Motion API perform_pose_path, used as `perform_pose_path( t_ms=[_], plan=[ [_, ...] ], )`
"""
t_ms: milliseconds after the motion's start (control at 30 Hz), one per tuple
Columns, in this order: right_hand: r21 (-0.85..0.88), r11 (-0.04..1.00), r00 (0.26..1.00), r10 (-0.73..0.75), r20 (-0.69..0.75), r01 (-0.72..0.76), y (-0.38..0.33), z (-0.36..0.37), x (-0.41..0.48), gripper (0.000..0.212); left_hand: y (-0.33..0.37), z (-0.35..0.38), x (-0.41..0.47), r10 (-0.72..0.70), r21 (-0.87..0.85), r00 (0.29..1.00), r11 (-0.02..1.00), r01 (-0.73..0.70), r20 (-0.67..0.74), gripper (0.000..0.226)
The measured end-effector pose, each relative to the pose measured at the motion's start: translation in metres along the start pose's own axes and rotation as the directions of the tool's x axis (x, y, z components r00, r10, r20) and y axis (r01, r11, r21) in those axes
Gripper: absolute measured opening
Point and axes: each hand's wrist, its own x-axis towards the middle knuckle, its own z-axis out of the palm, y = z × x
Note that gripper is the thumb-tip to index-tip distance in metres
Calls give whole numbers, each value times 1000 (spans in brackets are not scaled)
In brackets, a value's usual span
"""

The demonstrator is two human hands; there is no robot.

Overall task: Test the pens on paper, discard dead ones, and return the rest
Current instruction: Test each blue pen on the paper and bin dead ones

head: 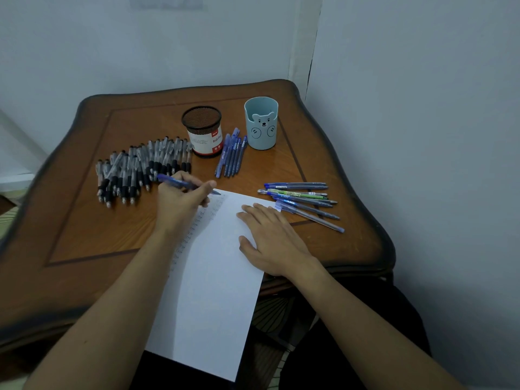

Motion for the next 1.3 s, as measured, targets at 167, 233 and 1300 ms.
perform_pose_path(
  t_ms=[167,233,1300],
  plan=[
    [-6,1000,1000,2,-6,-2,0,1,0,55,-12,-6,2,-27,63,1000,998,27,-7,20],
    [-10,1000,1000,3,-8,-3,0,1,1,55,-12,-6,0,-42,50,999,998,41,23,13],
    [35,999,999,23,-37,-22,0,0,1,54,-28,-7,4,39,245,999,968,-46,35,20]
  ],
)
